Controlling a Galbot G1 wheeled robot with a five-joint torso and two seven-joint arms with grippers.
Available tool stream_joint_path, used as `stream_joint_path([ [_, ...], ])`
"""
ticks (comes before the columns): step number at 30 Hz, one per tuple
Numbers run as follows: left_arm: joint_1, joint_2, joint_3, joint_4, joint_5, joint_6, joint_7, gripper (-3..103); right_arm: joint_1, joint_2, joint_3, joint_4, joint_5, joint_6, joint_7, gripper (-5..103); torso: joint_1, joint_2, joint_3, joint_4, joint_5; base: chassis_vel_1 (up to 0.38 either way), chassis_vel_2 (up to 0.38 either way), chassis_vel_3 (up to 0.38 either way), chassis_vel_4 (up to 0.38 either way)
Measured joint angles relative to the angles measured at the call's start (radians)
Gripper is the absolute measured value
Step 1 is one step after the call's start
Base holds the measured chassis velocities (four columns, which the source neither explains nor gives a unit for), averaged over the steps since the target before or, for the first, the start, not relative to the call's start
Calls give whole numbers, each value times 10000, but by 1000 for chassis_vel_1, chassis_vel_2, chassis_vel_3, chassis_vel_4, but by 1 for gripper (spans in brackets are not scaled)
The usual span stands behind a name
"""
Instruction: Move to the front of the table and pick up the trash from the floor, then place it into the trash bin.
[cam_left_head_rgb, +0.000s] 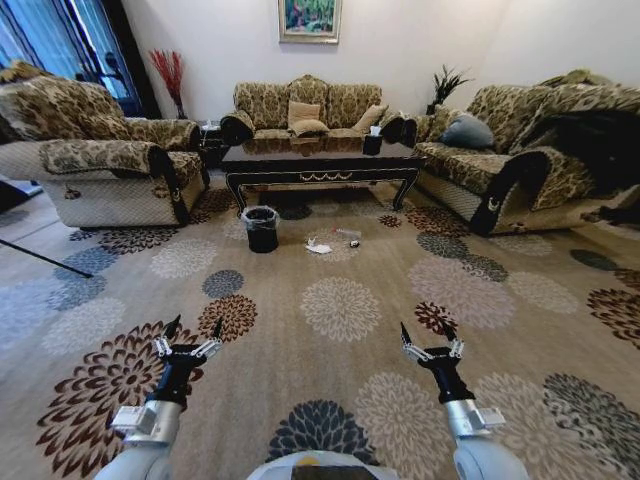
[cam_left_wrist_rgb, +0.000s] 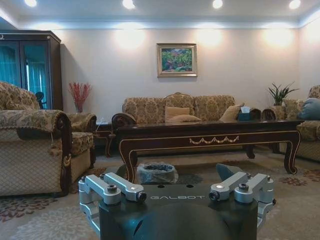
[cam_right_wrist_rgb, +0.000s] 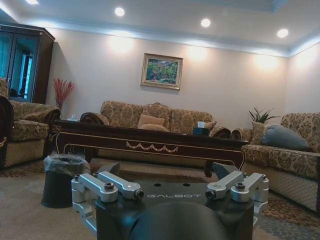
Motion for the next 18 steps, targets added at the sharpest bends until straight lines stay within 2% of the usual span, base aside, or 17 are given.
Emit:
stream_joint_path([
  [13,-111,3,128,88,94,25,0,100,85,-9,-23,-86,25,16,21,100,-107,-496,-385,0,0,0,0,0,0],
  [18,-175,-2,237,278,171,-269,-3,100,115,-7,-60,-170,27,95,-18,100,-118,-637,-524,0,-1,0,0,0,0],
])
